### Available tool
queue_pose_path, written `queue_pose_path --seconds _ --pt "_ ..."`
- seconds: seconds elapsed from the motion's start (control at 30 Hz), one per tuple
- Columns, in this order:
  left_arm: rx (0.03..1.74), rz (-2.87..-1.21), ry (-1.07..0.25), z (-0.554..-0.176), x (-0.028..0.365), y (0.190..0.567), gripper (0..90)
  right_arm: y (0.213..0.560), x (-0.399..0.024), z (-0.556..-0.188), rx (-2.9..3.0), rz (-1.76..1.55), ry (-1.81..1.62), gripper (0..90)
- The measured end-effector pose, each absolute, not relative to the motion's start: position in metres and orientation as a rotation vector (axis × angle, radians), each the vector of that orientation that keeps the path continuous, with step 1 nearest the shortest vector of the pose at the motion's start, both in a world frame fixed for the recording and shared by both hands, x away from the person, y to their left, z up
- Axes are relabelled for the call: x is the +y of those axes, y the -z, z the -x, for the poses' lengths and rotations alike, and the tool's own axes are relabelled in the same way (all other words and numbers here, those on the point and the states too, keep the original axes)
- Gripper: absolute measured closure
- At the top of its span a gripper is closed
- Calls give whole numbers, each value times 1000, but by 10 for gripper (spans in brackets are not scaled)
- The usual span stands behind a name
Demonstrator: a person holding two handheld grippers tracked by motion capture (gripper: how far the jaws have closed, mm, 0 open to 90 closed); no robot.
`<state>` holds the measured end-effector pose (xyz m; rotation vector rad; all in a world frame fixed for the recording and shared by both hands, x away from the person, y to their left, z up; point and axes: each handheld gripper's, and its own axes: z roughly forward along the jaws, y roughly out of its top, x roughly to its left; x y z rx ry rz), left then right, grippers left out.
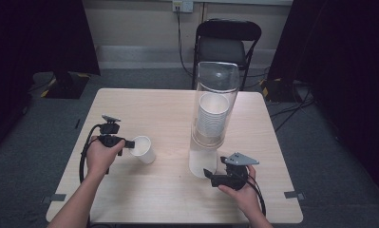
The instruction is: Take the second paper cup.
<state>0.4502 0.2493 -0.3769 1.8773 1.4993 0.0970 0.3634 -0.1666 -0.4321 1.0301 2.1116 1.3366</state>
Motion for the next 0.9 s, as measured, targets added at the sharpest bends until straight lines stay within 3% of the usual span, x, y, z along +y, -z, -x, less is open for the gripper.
queue_pose_path --seconds 0.33,0.9 --pt "1484 -1857 -85 -454 243 379 807 425 -160 -370 2080 -1004 -1383 138" --pt "1341 -1824 -153 -429 251 363 570 416 -157 -378 2033 -1009 -1397 140"
